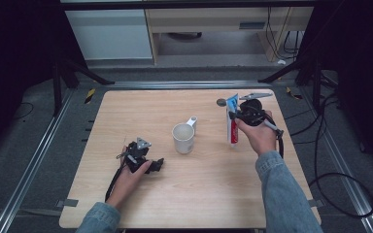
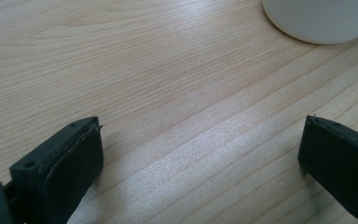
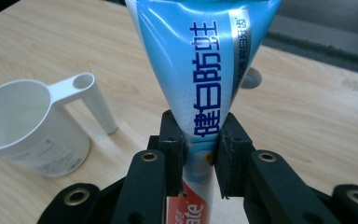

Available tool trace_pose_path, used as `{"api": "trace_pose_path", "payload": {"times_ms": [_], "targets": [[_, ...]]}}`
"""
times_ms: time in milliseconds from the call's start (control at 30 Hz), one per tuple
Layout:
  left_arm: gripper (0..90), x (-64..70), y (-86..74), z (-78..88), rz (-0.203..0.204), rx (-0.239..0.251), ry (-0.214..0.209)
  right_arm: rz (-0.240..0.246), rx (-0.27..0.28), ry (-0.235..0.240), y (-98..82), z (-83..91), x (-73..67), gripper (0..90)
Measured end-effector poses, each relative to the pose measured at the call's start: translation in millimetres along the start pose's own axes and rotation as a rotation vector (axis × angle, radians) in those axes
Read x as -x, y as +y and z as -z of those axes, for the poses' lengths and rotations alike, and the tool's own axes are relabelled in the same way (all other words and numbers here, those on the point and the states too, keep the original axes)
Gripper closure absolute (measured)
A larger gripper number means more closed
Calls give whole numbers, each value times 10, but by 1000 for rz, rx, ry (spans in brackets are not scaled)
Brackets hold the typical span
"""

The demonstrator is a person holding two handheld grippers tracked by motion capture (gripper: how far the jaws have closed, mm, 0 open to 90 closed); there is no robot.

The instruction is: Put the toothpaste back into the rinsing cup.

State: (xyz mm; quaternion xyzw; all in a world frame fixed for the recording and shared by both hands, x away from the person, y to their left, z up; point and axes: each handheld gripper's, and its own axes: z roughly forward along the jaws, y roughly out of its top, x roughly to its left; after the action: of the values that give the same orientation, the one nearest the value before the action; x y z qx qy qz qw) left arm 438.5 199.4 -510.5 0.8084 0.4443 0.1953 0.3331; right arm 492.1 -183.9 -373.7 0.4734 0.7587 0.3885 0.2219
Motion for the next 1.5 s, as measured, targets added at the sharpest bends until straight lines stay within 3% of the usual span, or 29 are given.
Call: {"api": "trace_pose_path", "payload": {"times_ms": [33, 400, 800, 1500], "targets": [[0, 1, 0, 0, 0, 0, 0, -6, 29, -12, 9, 0, 7, 747], [0, 0, 0, 0, 0, 0, 0, -6, 136, -63, 40, -50, -101, 748], [0, 0, 0, 0, 0, 0, 0, 7, 191, -94, 12, -98, -268, 748], [0, 0, 0, 0, 0, -1, 0, 49, 254, -47, -35, 27, -743, 747]]}}
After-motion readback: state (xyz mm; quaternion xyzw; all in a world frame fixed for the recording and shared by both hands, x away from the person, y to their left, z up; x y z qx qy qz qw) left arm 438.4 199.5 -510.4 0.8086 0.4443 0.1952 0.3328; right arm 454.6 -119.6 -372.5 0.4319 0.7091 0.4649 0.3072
